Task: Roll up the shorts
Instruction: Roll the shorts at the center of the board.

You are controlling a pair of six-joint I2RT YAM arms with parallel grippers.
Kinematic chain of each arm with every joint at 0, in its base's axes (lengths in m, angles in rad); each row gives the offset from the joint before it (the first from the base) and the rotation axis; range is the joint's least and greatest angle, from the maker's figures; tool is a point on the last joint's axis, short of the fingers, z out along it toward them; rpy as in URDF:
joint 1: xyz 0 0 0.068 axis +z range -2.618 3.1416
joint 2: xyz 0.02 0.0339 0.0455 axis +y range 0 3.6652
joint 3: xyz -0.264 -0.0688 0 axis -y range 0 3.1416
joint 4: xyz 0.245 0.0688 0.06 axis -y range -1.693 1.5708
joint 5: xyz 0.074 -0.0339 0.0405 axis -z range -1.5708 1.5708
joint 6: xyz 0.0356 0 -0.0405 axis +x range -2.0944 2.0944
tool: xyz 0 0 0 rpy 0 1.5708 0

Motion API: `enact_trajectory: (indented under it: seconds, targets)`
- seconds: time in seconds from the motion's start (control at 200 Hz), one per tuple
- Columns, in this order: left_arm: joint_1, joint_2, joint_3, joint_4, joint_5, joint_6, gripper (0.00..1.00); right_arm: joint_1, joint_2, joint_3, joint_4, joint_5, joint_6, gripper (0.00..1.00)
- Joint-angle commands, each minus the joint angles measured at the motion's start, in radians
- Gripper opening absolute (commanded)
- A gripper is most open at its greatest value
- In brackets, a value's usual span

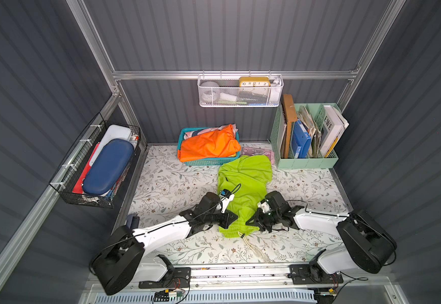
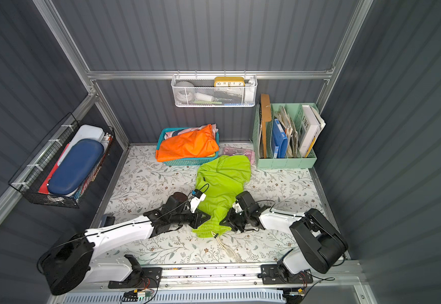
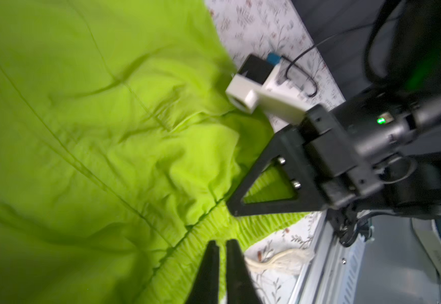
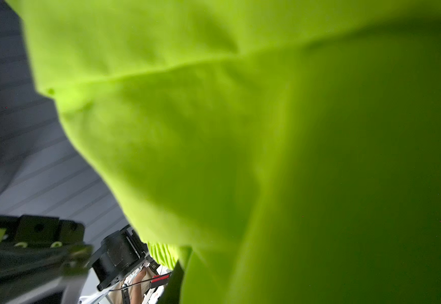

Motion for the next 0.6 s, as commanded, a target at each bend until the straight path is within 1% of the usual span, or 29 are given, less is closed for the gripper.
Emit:
enact_trajectory:
  seconds: [0.0,0.02,0.055,0.11,0.145,0.255,0.305,0.42,0.465,0.595]
  targets:
    - [-0.005,-0.086,0.030,-0.020,-0.062,0.111,0.57,-0.013,-0.034,0.023,-0.034,0.053,0.040,0.00]
    - [-0.005,-0.093,0.039,-0.031,-0.070,0.121,0.67,-0.015,-0.038,0.020,-0.027,0.053,0.053,0.00]
    - [-0.005,-0.102,0.053,-0.048,-0.075,0.141,0.76,-0.018,-0.040,0.018,-0.015,0.051,0.071,0.00]
    - [-0.003,-0.111,0.066,-0.065,-0.086,0.165,0.85,-0.026,-0.044,0.015,0.007,0.044,0.100,0.00]
    - [-0.006,-0.118,0.072,-0.069,-0.101,0.177,0.89,-0.032,-0.045,0.011,0.030,0.036,0.127,0.00]
    - [-0.019,-0.151,0.048,-0.037,-0.133,0.252,0.93,-0.058,-0.040,-0.013,0.148,0.005,0.237,0.00]
    - [-0.029,-0.161,0.036,-0.019,-0.156,0.302,0.95,-0.066,-0.032,-0.009,0.181,-0.018,0.258,0.00]
    - [-0.065,-0.147,0.037,-0.016,-0.229,0.426,0.97,-0.066,-0.031,0.050,0.098,-0.031,0.228,0.00]
    - [-0.081,-0.136,0.039,-0.009,-0.258,0.466,0.98,-0.068,-0.036,0.053,0.103,-0.026,0.241,0.00]
    - [-0.118,-0.112,0.039,0.036,-0.296,0.546,1.00,-0.074,-0.040,0.061,0.110,-0.033,0.256,0.00]
